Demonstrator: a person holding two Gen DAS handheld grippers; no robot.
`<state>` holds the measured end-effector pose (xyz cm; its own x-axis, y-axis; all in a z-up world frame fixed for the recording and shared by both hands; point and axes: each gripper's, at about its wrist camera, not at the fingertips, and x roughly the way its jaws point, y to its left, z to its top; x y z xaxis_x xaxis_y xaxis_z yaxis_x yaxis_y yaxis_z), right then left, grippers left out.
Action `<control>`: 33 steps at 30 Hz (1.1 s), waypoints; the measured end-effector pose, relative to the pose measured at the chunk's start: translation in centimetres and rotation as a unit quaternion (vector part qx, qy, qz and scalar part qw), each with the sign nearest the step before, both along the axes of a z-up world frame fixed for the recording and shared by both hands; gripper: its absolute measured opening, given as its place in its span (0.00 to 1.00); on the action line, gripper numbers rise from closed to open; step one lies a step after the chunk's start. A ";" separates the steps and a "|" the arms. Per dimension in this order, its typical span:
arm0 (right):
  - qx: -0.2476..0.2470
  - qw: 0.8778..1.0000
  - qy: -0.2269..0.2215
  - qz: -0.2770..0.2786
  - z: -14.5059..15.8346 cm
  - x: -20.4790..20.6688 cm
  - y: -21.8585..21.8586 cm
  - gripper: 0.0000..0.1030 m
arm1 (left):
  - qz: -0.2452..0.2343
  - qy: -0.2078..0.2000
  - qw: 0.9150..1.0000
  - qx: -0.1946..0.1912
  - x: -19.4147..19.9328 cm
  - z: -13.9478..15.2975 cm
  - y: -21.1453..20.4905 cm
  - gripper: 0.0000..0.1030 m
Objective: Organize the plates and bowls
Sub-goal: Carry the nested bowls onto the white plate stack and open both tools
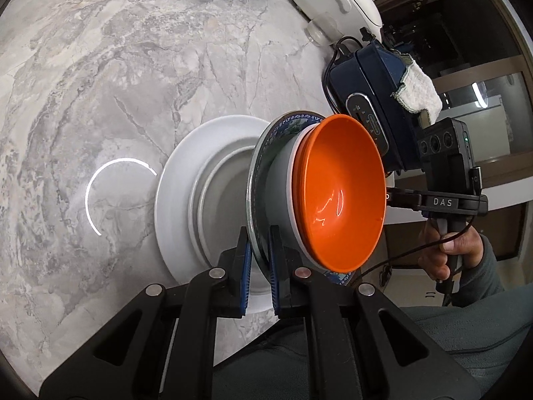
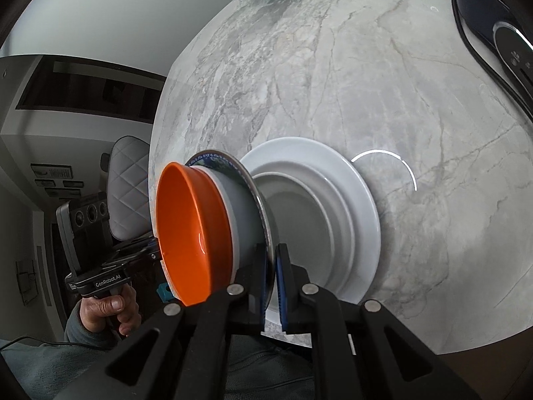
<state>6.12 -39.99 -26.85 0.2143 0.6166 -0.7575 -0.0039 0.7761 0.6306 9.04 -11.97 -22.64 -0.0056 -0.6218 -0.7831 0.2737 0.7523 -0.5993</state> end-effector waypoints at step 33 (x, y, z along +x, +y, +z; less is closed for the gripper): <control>-0.001 1.000 0.010 -0.001 -4.6 0.7 -0.8 0.09 | 0.021 0.015 0.999 0.027 -0.7 -5.6 -0.5 0.08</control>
